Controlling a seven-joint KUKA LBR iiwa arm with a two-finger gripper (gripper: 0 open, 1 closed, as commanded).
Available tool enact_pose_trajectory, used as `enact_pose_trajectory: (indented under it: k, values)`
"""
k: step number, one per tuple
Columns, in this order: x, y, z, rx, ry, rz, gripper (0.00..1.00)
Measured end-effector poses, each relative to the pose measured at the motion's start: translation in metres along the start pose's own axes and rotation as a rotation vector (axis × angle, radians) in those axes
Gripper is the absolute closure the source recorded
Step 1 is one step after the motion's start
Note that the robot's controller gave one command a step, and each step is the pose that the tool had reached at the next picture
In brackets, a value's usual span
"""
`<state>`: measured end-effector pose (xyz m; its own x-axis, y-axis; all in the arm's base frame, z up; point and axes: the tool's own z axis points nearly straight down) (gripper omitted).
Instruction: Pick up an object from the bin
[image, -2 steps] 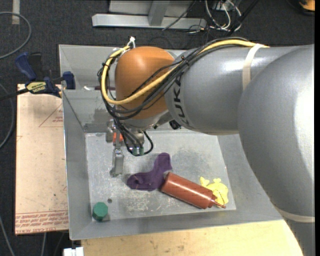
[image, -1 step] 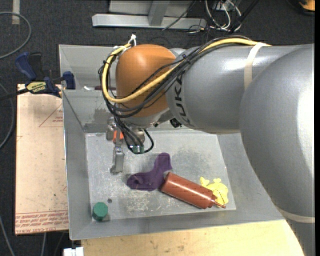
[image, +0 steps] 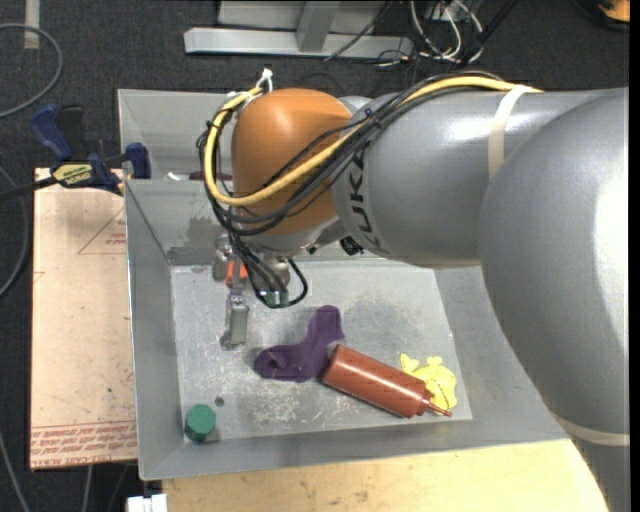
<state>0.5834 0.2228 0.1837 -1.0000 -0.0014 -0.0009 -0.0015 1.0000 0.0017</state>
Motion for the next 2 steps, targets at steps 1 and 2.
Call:
enact_pose_trajectory:
  k: [1, 2]
  values:
    - [0.005, -0.015, 0.013, -0.002, -0.001, 0.021, 0.0]
    - [0.031, -0.043, 0.056, -0.002, -0.007, -0.048, 0.0]
